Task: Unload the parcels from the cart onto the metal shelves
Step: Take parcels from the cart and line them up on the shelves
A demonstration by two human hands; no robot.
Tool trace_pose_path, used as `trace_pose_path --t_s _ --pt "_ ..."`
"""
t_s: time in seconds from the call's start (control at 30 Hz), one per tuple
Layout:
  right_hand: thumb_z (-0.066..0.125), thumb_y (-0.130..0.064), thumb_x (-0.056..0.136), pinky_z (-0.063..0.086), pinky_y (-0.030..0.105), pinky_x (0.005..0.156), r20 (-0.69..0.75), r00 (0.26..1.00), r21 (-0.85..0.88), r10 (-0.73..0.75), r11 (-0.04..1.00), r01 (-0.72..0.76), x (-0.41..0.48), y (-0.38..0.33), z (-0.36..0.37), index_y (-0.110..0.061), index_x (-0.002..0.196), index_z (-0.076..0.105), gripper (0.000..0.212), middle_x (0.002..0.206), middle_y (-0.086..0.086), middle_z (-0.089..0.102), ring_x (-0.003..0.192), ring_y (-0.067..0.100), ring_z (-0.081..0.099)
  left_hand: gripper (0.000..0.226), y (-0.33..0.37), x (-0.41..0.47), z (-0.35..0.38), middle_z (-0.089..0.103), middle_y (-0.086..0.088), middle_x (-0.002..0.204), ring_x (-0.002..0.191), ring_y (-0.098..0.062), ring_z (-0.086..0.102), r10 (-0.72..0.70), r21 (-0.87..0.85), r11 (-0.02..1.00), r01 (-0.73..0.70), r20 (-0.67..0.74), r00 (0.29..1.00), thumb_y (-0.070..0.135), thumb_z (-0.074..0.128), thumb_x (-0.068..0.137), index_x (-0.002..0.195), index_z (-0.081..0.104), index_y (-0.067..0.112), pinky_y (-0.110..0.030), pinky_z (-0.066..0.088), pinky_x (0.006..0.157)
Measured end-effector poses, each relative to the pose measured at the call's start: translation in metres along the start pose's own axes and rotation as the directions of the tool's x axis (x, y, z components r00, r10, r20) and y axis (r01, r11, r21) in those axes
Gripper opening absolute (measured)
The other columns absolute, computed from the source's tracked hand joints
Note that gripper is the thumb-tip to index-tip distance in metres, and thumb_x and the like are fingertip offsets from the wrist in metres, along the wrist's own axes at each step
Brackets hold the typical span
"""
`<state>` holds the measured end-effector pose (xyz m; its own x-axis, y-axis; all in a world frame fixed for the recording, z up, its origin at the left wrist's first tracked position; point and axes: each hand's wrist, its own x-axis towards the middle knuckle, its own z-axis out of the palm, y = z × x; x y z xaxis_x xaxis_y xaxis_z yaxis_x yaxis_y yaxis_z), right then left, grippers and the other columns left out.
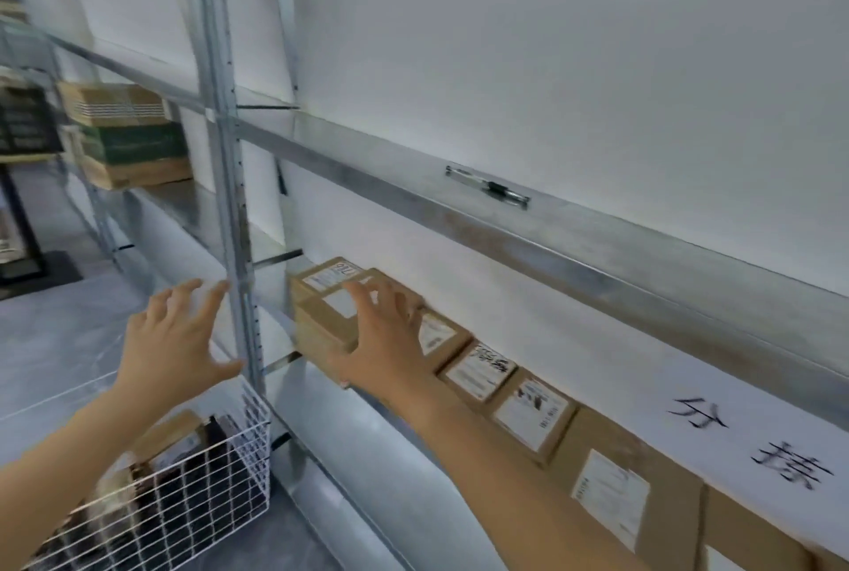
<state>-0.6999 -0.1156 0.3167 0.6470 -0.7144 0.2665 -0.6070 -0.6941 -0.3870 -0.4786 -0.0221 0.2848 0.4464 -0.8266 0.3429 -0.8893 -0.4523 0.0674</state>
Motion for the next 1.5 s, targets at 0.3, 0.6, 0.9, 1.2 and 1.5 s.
trace_pose_path --t_s 0.3,0.6,0.9,1.2,1.5 --pt "0.062 -0.044 0.082 0.029 0.052 0.106 0.169 0.968 -0.009 -0.185 0.982 0.189 0.093 -0.064 0.085 -0.025 0.144 0.026 0.075 0.148 0.005 0.021 0.136 0.030 0.024 0.106 -0.120 0.008 0.014 0.027 -0.008 0.148 0.132 -0.035 0.027 -0.251 0.105 0.963 0.247 0.027 0.968 0.061 0.073 0.062 0.147 0.022 0.025 -0.052 0.034 0.100" --pt "0.065 -0.057 0.079 0.029 0.048 0.108 0.269 0.890 0.060 -0.368 0.929 0.366 0.204 -0.121 0.179 -0.027 0.144 0.028 0.081 0.145 0.002 0.022 0.134 0.026 0.029 0.107 -0.222 0.031 0.050 0.017 -0.003 0.151 0.139 -0.031 0.015 -0.425 0.186 0.895 0.406 0.078 0.902 0.063 0.069 0.065 0.148 0.012 0.028 -0.049 0.022 0.110" --pt "0.064 -0.063 0.078 0.033 0.048 0.106 0.384 0.843 0.118 -0.378 0.925 0.361 0.342 -0.148 0.271 -0.024 0.146 0.025 0.087 0.147 0.007 0.024 0.133 0.027 0.032 0.107 -0.293 0.127 0.110 0.015 -0.004 0.151 0.138 -0.032 0.018 -0.517 0.241 0.844 0.478 0.136 0.845 0.064 0.066 0.067 0.148 0.008 0.027 -0.048 0.027 0.108" --pt "0.065 -0.057 0.080 0.032 0.052 0.106 0.590 0.746 0.200 -0.309 0.951 0.236 0.418 -0.146 0.380 -0.024 0.146 0.027 0.083 0.147 0.006 0.024 0.135 0.028 0.030 0.105 -0.334 0.149 0.181 0.013 -0.002 0.153 0.138 -0.030 0.019 -0.605 0.279 0.794 0.540 0.284 0.744 0.064 0.062 0.069 0.150 0.005 0.028 -0.045 0.028 0.107" --pt "0.064 -0.044 0.085 0.037 0.044 0.103 0.726 0.658 0.193 -0.198 0.978 0.081 0.417 -0.103 0.501 -0.022 0.144 0.031 0.071 0.143 0.006 0.030 0.132 0.026 0.036 0.108 -0.372 0.131 0.279 0.008 -0.002 0.153 0.128 -0.026 0.038 -0.633 0.202 0.756 0.622 0.468 0.617 0.050 0.069 0.069 0.149 -0.002 0.033 -0.032 0.052 0.080"
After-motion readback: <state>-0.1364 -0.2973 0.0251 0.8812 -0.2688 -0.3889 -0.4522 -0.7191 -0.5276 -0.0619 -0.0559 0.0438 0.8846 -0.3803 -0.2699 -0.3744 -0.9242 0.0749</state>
